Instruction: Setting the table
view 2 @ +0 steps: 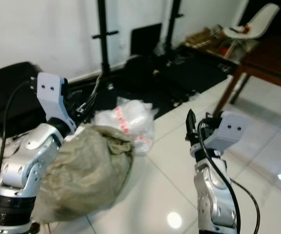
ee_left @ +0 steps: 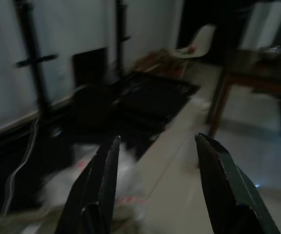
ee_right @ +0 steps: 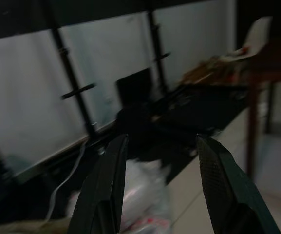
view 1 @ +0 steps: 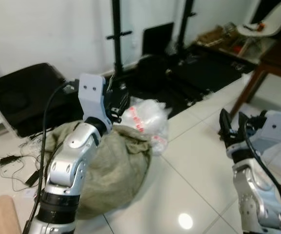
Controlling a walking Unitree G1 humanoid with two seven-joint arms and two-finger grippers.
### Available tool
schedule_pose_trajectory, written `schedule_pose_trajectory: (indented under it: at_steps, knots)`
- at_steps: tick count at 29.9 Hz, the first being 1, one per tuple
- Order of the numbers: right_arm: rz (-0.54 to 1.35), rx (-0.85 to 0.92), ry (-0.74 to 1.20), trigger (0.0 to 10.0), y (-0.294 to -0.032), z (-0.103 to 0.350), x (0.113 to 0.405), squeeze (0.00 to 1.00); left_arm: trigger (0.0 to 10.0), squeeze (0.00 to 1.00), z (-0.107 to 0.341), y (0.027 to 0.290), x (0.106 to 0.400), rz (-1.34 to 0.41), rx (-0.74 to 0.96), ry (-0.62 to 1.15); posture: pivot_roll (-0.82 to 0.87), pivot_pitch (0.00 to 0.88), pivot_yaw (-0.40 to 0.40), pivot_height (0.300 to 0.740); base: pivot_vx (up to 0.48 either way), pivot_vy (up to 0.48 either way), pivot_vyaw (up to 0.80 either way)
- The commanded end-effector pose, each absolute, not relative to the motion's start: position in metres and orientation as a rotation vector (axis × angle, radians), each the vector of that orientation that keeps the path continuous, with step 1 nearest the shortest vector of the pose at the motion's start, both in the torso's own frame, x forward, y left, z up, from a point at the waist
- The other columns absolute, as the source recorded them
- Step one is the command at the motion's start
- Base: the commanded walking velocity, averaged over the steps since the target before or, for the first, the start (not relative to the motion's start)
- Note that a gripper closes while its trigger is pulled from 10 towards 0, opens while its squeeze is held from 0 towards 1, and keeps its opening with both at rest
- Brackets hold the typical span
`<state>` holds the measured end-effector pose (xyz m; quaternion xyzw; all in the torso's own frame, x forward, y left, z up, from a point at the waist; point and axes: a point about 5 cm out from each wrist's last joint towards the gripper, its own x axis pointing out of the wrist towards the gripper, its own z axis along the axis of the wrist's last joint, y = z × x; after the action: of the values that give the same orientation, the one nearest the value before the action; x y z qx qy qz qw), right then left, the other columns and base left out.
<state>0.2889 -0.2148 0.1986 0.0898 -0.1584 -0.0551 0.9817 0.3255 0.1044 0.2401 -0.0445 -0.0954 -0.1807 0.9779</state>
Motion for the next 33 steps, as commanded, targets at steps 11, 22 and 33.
schedule_pose_trajectory:
  at_steps: [11, 22, 33]
  knots:
    - [-0.115, 0.186, -0.315, 10.0, -0.2147, 0.1977, 0.2883, 0.00, 10.0, 0.00, 0.2356, 0.1063, 0.3253, -0.354, -0.077, -0.176, -0.09, 0.008, 0.076, 0.740, 0.000, 0.000, -0.80]
    - [-0.112, 0.188, -0.310, 10.0, -0.2131, 0.1965, 0.2890, 0.00, 10.0, 0.00, 0.2350, 0.1072, 0.3248, -0.352, -0.076, -0.173, -0.09, 0.014, 0.078, 0.740, 0.000, 0.000, -0.80]
    - [-0.108, 0.191, -0.312, 10.0, -0.2114, 0.1968, 0.2906, 0.00, 10.0, 0.00, 0.2346, 0.1093, 0.3256, -0.344, -0.072, -0.171, -0.08, 0.013, 0.078, 0.740, 0.000, 0.000, -0.80]
